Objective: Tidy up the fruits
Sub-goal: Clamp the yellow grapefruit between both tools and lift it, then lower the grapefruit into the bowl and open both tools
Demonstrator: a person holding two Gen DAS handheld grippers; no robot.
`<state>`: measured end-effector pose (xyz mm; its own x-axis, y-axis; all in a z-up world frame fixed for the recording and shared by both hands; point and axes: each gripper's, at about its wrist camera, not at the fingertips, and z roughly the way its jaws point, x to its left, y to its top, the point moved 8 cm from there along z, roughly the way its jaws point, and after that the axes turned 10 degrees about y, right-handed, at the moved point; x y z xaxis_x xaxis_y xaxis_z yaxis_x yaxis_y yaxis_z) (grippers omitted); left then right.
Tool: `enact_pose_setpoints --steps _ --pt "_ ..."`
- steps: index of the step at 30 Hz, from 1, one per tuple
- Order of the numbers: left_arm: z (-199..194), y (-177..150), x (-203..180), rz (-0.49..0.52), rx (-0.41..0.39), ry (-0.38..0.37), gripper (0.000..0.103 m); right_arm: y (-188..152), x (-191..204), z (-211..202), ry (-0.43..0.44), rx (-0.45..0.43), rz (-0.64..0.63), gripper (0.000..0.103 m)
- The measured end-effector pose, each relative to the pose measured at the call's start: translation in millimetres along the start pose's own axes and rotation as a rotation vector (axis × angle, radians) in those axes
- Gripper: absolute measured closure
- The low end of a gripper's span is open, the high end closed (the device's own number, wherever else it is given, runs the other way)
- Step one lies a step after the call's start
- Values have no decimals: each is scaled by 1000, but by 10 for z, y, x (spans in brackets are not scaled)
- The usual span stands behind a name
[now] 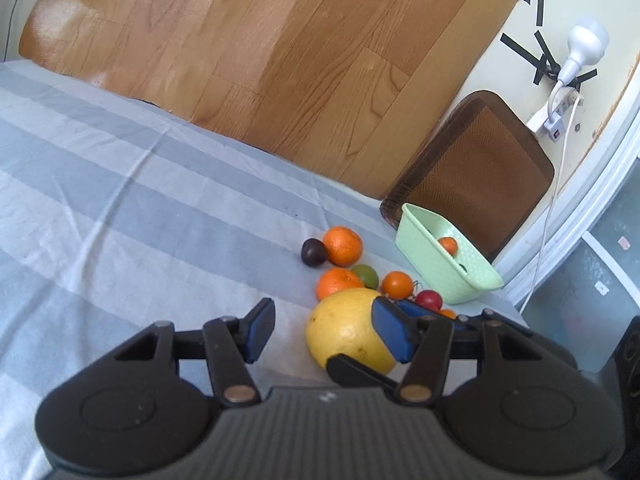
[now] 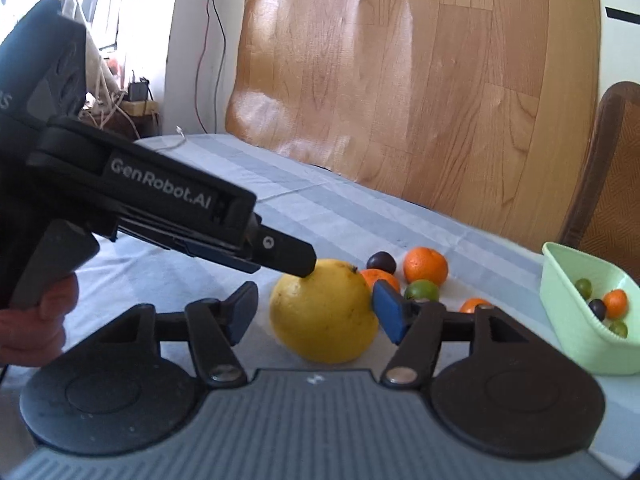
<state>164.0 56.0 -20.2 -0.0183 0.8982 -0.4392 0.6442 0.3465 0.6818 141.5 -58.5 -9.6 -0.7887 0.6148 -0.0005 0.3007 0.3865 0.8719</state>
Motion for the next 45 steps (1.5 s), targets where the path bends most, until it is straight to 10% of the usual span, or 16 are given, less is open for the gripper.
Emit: enact_pose_setpoints --steps 16,31,45 --pt "-31 -48 -409 150 0 12 54 -92 -126 -118 53 -21 118 39" --pt "1289 464 -2321 439 -24 -111 54 -43 -2049 -735 -321 -168 223 39" --pt "1578 413 -2185 386 72 -73 57 -274 -2307 -544 -306 -137 285 37"
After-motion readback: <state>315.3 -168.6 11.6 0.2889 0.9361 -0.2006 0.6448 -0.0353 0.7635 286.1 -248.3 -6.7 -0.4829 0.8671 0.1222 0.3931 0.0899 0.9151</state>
